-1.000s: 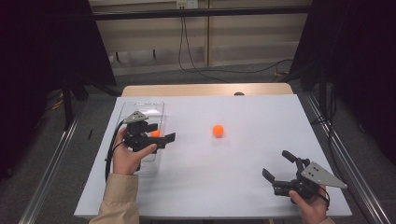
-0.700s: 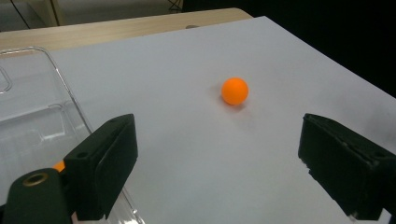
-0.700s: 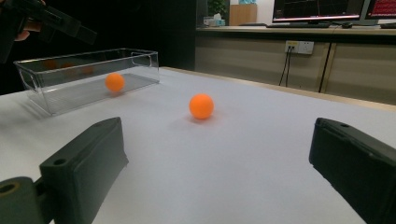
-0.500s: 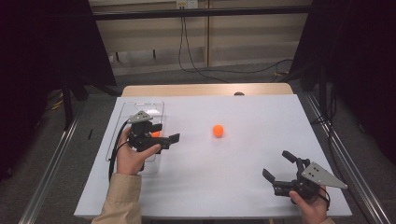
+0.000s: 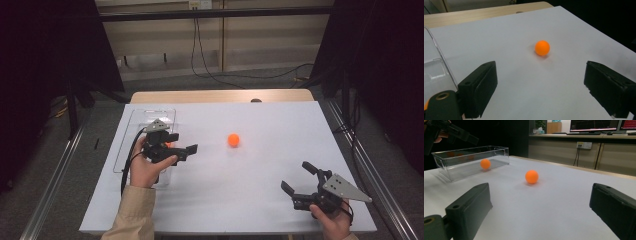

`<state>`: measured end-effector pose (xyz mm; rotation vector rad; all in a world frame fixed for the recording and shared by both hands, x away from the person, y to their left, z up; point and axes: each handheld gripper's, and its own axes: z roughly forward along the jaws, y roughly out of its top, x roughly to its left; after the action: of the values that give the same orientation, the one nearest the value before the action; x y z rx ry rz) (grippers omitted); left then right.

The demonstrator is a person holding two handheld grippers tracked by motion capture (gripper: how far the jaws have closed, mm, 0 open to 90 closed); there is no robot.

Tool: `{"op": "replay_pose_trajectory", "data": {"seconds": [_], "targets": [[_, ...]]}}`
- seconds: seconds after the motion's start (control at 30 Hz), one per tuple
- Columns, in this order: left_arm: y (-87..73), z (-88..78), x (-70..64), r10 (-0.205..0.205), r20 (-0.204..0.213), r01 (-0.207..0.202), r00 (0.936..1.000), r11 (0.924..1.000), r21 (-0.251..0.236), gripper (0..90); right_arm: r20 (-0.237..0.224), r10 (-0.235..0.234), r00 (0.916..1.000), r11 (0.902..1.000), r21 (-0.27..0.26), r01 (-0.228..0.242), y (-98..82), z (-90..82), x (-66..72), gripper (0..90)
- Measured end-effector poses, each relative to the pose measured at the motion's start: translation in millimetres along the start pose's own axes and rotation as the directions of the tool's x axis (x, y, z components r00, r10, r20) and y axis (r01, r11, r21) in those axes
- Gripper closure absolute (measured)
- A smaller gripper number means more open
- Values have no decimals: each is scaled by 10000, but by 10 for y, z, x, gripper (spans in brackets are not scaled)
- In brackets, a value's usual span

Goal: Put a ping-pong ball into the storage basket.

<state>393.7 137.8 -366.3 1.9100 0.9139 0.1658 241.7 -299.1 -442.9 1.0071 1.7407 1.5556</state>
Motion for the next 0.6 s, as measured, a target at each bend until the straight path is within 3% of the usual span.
{"op": "replay_pose_trajectory", "data": {"seconds": [0.37, 0.6], "targets": [[18, 71, -77, 146, 71, -146, 9999, 9999, -69, 113, 23, 20, 10000, 10000, 5, -20, -2, -6, -6, 31], [12, 150, -117, 193, 154, -195, 9997, 9997, 130, 108, 25, 1, 10000, 10000, -7, 0, 0, -11, -9, 32]]}}
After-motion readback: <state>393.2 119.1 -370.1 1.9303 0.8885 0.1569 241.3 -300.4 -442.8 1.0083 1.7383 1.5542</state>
